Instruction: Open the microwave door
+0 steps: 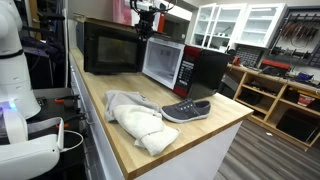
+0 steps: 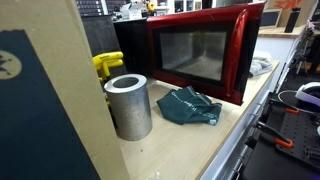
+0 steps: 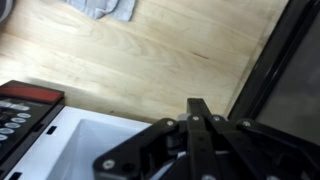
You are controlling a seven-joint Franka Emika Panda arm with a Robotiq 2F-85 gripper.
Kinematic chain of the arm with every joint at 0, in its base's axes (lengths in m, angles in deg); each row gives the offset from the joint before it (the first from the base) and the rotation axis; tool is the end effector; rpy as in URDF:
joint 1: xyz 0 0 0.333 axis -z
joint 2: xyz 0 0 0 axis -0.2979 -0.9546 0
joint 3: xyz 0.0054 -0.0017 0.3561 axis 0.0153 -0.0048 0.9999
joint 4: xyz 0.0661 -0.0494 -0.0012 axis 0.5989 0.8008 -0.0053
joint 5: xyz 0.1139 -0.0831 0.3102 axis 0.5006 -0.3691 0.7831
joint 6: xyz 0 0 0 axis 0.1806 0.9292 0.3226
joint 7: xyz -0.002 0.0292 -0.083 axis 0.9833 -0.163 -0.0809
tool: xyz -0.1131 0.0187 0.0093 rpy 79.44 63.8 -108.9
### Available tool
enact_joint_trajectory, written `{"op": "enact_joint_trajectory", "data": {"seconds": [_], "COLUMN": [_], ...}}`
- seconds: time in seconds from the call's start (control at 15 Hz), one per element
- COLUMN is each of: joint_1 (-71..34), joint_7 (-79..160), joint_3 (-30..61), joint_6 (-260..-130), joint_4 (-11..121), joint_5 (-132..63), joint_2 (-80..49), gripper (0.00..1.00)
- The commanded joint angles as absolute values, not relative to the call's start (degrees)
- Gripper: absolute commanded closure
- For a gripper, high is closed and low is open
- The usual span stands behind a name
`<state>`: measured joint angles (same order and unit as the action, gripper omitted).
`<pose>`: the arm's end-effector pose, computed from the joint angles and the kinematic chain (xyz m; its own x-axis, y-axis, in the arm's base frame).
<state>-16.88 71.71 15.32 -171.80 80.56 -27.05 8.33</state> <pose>0.4620 -0.0326 0.5426 0.9347 0.3529 0.0427 0.3553 -0.9318 -0.0743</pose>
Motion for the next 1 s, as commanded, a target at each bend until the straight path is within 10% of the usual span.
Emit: {"op": "enact_joint_trajectory", "data": {"seconds": [0.0,0.33,0.4,0.93], "joint_1": [-15.7,-14.6,-14.5,-14.2], "joint_7": [70.9,71.4,71.4,71.5], "joint_3": [14.9,15.2,15.2,14.6], "joint_6": [-179.1,-181.1,-181.1,-175.1], "joint_4": [79.6,79.6,79.2,78.1], "joint_5": [-30.4,-29.7,-29.7,-29.0], "joint_2": [4.2,2.5,2.1,7.1], "gripper": [1.00,0.99,0.74,0.22]}}
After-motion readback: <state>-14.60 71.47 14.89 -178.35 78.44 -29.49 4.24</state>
